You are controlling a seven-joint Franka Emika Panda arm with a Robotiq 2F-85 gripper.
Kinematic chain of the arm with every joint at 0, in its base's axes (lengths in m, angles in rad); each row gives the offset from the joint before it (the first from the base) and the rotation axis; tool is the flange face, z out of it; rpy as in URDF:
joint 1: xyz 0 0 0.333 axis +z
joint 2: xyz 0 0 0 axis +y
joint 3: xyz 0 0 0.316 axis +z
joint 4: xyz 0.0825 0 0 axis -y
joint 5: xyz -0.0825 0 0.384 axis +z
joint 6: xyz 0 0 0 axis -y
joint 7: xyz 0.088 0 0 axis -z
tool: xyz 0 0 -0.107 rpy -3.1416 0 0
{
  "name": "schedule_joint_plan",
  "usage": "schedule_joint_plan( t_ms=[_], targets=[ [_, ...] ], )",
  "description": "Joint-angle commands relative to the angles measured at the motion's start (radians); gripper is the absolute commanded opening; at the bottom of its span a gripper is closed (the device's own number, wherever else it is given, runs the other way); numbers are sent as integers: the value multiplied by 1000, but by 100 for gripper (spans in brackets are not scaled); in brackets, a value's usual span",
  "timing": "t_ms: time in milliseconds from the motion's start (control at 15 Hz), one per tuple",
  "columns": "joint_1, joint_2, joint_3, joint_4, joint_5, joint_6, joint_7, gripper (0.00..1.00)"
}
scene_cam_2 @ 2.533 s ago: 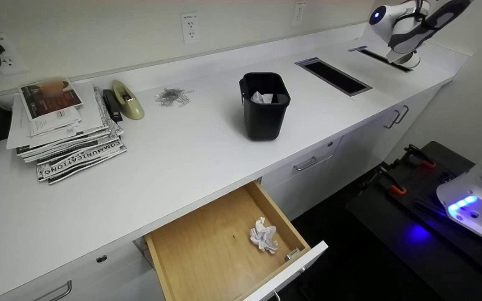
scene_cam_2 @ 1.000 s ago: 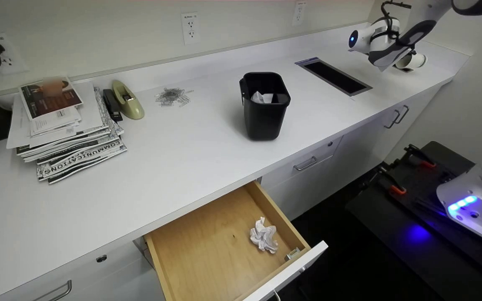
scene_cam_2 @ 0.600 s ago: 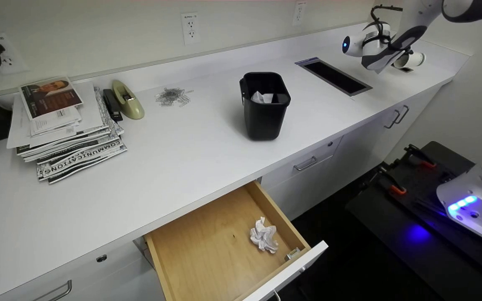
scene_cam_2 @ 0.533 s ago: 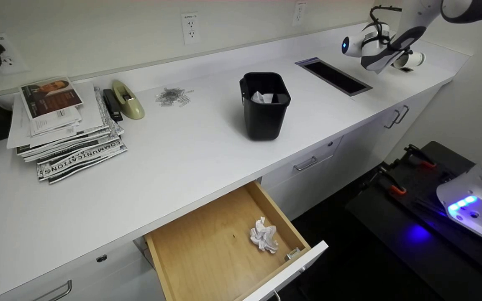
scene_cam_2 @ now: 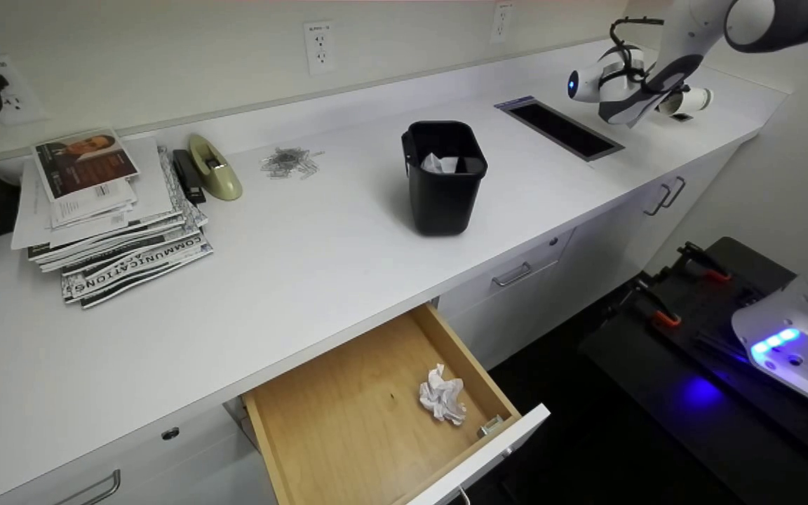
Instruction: Pour the contents of the white cup on the counter top
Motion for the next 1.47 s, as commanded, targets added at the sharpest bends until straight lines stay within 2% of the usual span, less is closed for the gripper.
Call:
schedule_joint_plan(
  t_ms=[0,1400],
  targets=[
    [1,37,1,60,-23,-54,-45,1],
    [10,136,1,167,-95,-132,-125,1]
  ],
)
